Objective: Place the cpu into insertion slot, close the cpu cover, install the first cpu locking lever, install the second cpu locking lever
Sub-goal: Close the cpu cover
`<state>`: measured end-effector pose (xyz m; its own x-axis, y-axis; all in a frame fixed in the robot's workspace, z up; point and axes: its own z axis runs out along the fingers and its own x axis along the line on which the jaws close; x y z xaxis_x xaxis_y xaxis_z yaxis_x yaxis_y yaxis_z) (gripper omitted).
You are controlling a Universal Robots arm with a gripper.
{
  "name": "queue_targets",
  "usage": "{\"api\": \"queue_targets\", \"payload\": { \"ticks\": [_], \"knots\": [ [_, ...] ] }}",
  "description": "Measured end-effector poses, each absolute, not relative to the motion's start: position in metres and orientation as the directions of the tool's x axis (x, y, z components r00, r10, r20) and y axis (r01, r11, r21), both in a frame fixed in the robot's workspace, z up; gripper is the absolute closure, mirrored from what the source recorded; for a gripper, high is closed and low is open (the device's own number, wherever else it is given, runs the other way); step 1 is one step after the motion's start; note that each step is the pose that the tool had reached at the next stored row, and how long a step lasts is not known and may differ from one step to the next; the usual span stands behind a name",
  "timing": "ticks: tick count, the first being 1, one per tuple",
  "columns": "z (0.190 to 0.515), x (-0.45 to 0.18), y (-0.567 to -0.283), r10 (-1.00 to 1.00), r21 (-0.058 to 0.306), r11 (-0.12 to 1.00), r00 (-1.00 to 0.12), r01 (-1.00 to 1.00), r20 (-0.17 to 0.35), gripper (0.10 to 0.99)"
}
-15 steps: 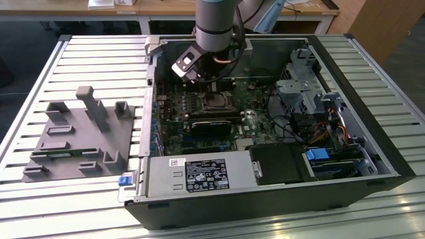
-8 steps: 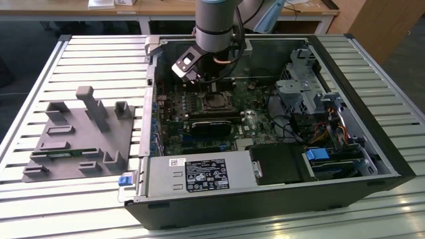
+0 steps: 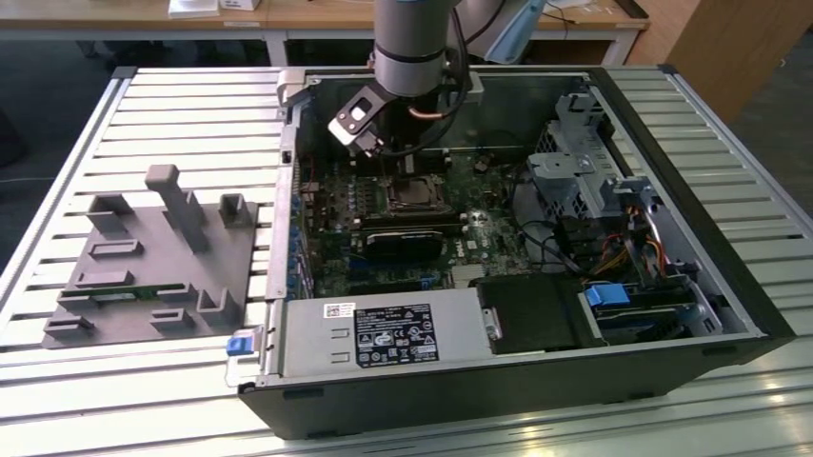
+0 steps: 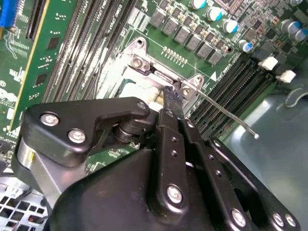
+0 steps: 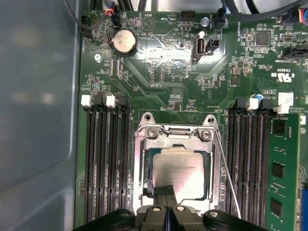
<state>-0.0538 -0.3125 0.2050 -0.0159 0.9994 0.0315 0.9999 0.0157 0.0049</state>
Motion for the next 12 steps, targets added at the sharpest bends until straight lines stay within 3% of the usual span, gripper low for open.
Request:
{"api": "queue_targets", "payload": {
  "ticks": [12],
  "knots": [
    [0.2105,-0.0521,-0.3139,0.999,0.005,0.016,-0.016,1.000,0.031,0.980]
  ]
}}
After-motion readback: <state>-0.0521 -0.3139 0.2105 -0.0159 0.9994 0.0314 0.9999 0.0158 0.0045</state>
